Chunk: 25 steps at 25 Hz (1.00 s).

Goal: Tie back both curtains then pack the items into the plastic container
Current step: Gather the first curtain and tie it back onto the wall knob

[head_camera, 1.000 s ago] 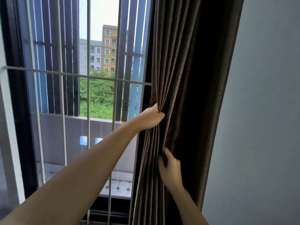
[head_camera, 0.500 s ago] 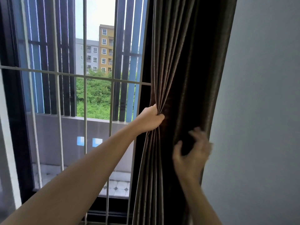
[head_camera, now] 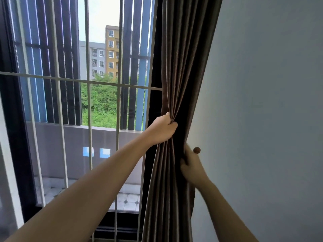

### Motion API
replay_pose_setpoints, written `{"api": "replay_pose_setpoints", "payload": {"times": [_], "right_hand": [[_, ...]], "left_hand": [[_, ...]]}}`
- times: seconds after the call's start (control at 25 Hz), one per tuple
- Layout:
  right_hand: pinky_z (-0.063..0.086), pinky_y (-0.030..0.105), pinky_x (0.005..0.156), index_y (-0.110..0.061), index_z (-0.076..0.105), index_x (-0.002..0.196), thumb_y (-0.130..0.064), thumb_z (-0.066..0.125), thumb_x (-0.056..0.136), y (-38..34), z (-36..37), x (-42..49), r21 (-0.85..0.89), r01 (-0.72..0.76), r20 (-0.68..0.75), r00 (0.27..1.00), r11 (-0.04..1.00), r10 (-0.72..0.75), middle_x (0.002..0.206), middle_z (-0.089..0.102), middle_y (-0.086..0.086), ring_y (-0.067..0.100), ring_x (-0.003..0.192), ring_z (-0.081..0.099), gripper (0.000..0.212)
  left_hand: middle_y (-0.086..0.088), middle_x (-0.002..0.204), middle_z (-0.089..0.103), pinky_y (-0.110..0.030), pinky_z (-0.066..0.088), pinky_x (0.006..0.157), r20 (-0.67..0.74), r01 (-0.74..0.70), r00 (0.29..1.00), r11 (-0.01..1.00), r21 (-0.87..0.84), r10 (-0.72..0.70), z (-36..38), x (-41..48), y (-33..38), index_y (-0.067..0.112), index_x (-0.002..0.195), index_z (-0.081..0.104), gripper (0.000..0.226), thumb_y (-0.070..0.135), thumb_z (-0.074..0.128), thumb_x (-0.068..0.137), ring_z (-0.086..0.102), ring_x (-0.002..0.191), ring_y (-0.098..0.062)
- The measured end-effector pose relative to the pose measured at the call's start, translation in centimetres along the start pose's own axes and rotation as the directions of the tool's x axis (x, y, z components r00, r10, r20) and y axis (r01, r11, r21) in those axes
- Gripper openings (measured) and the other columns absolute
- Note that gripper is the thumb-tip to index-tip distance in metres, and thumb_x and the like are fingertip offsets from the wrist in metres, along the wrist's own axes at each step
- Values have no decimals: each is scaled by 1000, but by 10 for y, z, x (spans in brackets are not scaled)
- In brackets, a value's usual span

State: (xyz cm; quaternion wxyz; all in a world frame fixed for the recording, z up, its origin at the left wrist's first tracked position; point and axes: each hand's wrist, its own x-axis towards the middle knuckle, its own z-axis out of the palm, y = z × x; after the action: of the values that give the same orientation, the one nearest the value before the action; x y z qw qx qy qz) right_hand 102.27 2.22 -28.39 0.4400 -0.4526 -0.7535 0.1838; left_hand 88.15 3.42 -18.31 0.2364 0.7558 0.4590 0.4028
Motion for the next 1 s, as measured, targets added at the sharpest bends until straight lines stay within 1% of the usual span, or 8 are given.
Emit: {"api": "replay_pose_setpoints", "payload": {"times": [0.16,0.28,0.4,0.6,0.72,0.84,0.92,1.0], "right_hand": [[37,1,89,-45,29,121,15,35,83,13,24,-9,29,9,78,997,1000,-11,115,59,0,2,103,54,72],[42,15,97,-51,25,122,4,36,82,16,34,-13,64,-11,108,994,998,4,118,59,0,11,110,56,68],[41,27,106,-31,28,139,-10,33,75,12,40,-9,108,-30,117,993,994,17,125,57,-1,10,117,53,68],[32,24,110,-26,17,148,-14,40,77,12,57,-19,263,-32,131,991,964,-3,138,43,-16,-6,126,41,76],[26,30,115,-18,19,147,-56,45,83,-9,56,-10,556,-92,37,996,826,86,148,34,-4,12,138,30,79],[44,4,82,-24,39,133,-48,20,99,-30,33,20,710,-142,-78,958,690,277,127,49,-12,-5,112,51,45],[46,2,60,-36,50,106,-46,11,100,-45,16,42,737,-90,-155,942,670,297,103,59,-14,-8,82,62,41],[49,10,74,-36,54,100,-54,7,96,-43,-2,62,686,-75,-218,928,724,303,102,60,-4,3,88,60,50]], "left_hand": [[6,75,49,-11,35,43,26,8,1000,1000,-10,-7,0,0,0,9,132,41,38,13,36,94,47,57,-6],[2,87,57,-21,48,58,28,6,1000,1000,-26,-5,1,2,-2,11,132,41,39,14,36,93,57,69,-12],[-7,108,61,-37,54,83,32,15,999,999,-29,-14,4,3,1,14,129,42,38,17,37,92,63,92,-22],[-2,95,62,-32,52,76,67,67,996,994,-87,-62,7,-3,10,16,111,52,36,32,59,78,62,86,-18],[-8,94,64,-37,57,75,-83,74,994,997,30,-71,10,1,4,12,102,56,26,15,57,76,64,85,-26],[-10,86,66,-36,56,65,-191,124,969,976,-181,-158,14,1,-2,12,88,61,24,6,46,70,65,83,-32],[-9,86,67,-40,59,72,-195,124,963,946,-300,-187,16,2,-1,13,87,63,25,10,49,66,66,82,-29],[-7,81,63,-35,57,70,-167,117,965,904,-410,-201,18,-2,4,15,79,58,18,1,48,73,62,78,-23]]}}
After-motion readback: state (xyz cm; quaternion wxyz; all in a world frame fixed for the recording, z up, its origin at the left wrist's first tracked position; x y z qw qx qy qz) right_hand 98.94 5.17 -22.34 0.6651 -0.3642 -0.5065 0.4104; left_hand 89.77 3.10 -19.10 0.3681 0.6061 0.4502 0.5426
